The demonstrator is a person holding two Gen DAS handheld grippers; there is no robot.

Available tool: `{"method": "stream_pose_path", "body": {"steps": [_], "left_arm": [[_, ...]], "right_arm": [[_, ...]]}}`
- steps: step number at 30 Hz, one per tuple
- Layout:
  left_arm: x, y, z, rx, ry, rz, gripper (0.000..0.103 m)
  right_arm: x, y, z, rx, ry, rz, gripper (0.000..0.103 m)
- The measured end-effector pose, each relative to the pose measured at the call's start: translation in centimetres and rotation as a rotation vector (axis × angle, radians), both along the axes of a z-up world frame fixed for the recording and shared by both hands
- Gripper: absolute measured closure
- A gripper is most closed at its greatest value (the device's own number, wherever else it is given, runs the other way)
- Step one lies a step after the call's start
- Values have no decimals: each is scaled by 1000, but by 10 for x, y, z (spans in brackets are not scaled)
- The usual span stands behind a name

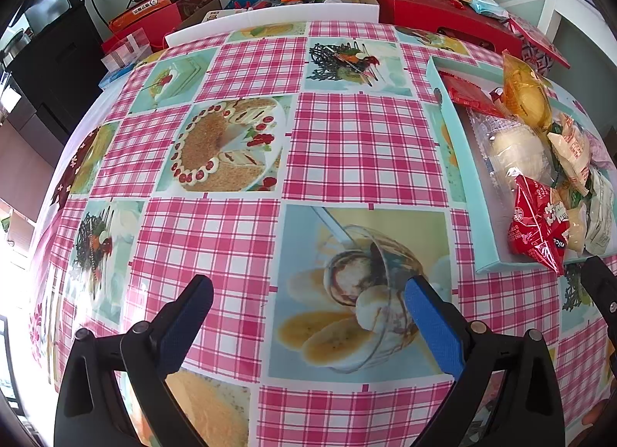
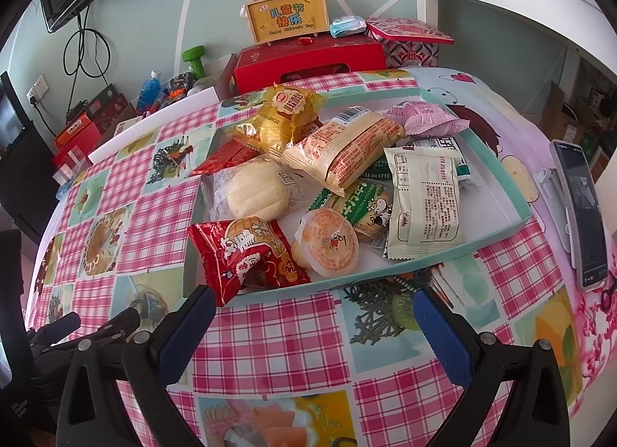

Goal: Organize snacks

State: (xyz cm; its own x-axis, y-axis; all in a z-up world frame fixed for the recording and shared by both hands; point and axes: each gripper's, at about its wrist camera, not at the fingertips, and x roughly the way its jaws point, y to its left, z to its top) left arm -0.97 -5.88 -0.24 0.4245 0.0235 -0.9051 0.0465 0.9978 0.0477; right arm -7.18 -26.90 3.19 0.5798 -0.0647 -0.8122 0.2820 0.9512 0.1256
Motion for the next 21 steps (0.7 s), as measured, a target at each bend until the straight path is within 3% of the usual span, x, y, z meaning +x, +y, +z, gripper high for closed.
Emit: {"method": "stream_pose_path", "body": {"steps": [21], "left_arm": [[-2, 2, 5, -7, -32, 19, 4]], "right_arm": [[0, 0, 0, 0, 1, 0, 0]]}}
